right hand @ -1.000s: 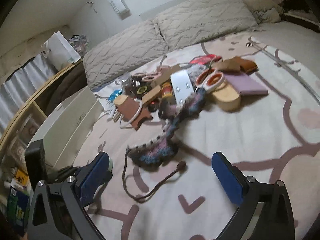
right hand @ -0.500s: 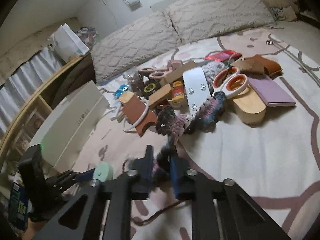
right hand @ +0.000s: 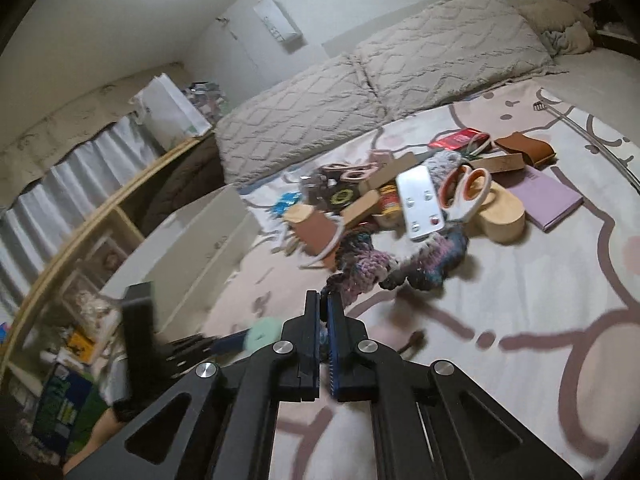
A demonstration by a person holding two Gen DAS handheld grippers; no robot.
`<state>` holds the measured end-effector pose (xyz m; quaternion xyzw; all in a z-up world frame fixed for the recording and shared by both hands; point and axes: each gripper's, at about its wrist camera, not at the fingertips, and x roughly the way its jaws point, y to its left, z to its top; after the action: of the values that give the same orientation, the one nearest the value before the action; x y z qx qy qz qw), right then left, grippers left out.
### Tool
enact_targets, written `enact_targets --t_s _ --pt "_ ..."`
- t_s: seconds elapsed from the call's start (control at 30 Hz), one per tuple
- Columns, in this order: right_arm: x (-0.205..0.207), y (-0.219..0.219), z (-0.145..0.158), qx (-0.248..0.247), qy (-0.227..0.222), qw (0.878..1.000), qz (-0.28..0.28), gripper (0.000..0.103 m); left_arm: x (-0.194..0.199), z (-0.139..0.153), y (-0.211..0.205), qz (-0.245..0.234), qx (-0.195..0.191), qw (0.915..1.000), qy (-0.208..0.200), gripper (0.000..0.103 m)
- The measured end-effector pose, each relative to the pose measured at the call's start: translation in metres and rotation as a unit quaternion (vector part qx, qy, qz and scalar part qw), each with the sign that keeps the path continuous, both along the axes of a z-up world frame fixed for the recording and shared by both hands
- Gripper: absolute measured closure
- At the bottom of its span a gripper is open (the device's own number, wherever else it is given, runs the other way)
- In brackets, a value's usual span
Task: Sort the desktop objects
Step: 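Carry the crocheted pouch with the right gripper and set it on the bed, then close the right gripper on the crocheted pouch again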
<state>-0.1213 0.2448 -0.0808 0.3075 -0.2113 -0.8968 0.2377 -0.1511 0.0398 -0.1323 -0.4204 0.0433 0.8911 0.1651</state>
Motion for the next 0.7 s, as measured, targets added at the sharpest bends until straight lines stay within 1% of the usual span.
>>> enact_targets --t_s 0.07,0.1,0.17,0.23,0.3,0.37,0.5,0.7 --pt "0.011 -0.004 0.006 -0.013 0.002 1.0 0.019 0.099 0.0 0.0 0.0 0.0 0.0 1.0 0.0 0.05" --pt "0.018 -0.007 0.011 -0.012 0.005 1.0 0.028 0.099 0.0 0.0 0.0 0.0 0.0 1.0 0.0 0.05" --pt "0.028 -0.014 0.02 0.002 0.014 0.999 0.041 0.099 0.0 0.0 0.0 0.0 -0.001 1.0 0.0 0.05" --pt "0.034 -0.019 0.027 0.025 0.021 0.999 0.041 0.099 0.0 0.0 0.0 0.0 -0.001 1.0 0.0 0.05" --pt "0.032 -0.018 0.03 0.07 0.024 0.997 0.005 0.099 0.0 0.0 0.0 0.0 0.0 1.0 0.0 0.05" --pt "0.024 -0.013 0.026 0.1 0.019 0.995 -0.026 0.098 0.0 0.0 0.0 0.0 0.001 1.0 0.0 0.05" --pt "-0.001 0.004 0.009 0.092 -0.02 0.994 -0.053 0.098 0.0 0.0 0.0 0.0 0.0 1.0 0.0 0.05" --pt "-0.031 0.008 -0.008 0.136 -0.061 0.986 -0.077 0.098 0.001 0.0 0.0 0.0 0.0 1.0 0.0 0.05"
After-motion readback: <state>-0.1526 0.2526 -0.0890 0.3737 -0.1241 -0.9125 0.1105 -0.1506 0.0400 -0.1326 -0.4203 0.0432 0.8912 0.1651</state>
